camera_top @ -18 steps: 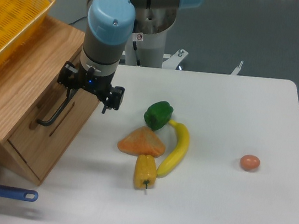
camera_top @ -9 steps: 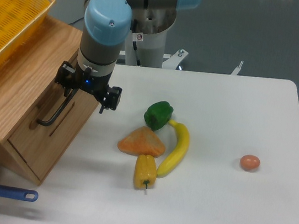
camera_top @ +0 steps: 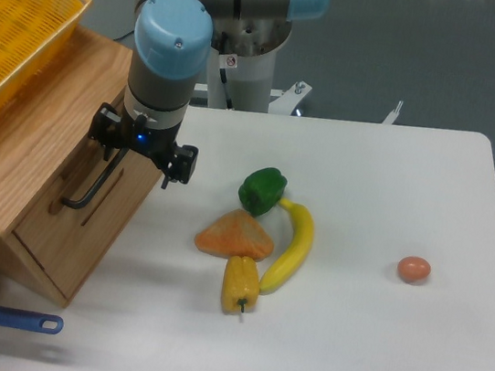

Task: Slide the top drawer open

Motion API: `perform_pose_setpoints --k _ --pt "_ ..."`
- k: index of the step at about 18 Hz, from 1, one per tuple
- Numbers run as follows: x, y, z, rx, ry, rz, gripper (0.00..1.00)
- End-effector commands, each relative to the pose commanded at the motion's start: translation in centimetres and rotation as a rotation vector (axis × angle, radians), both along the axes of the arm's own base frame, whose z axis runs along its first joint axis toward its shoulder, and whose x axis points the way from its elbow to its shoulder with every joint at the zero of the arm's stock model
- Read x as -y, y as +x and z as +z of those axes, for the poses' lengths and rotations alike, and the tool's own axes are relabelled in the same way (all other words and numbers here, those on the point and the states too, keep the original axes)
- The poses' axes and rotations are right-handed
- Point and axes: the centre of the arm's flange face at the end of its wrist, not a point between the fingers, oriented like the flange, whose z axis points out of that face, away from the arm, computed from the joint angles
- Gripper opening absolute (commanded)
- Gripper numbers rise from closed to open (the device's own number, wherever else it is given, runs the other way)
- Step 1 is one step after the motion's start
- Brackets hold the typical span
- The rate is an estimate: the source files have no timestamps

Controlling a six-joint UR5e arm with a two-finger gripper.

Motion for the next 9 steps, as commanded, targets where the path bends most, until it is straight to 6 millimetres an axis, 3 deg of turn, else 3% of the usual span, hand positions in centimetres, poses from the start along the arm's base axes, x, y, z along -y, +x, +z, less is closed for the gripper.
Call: perform_pose_setpoints --k 9 --pt "-0.01 -0.14 -0.19 -0.008 -0.007 -0.003 1.0"
